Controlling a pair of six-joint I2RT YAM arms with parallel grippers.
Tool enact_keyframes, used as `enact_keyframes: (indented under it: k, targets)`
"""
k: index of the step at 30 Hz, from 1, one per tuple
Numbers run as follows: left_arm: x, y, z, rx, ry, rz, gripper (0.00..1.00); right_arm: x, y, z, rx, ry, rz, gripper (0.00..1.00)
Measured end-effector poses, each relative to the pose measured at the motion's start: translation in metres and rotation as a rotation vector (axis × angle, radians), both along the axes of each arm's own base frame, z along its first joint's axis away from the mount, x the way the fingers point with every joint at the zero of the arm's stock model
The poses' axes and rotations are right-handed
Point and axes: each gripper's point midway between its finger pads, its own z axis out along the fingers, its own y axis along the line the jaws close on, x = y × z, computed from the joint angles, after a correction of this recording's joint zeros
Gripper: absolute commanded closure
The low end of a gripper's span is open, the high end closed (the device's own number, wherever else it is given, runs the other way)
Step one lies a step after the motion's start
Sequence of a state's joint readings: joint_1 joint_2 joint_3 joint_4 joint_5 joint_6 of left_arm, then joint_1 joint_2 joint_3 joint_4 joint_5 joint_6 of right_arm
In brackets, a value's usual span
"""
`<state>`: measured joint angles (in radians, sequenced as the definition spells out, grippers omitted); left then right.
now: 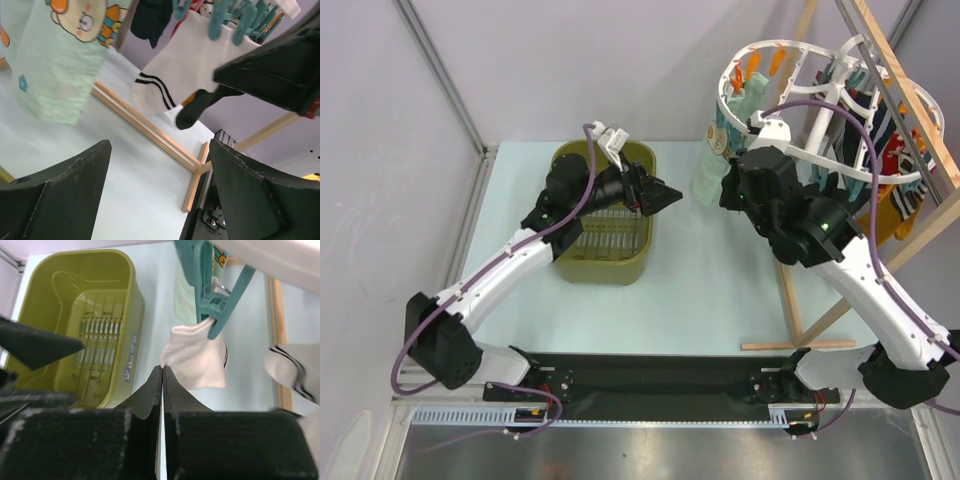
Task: Remove the socks clipped to the hanger
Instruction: Remove the sock from the hanger.
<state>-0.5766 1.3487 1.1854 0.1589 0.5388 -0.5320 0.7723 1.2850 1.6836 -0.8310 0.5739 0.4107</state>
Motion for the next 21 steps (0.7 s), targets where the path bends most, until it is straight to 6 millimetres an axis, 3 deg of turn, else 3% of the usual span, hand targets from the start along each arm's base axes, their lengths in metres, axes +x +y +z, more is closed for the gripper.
enact_keyframes:
  k: [5, 13, 21]
  targets:
    - [-0.001, -0.020, -0.005, -0.012, -0.019, -0.049, 0.13, -0.010, -0.006, 0.008, 0.059, -0.026, 0.024, 1.00]
    - [-0.045, -0.068, 0.013, -0.065, -0.110, -0.186, 0.11, -0.019, -0.005, 0.019, 0.159, -0.069, 0.058, 1.00]
    - [-0.017, -0.089, 0.010, -0.066, -0.108, -0.097, 0.11, -0.023, 0.000, 0.025, 0.218, -0.085, 0.085, 1.00]
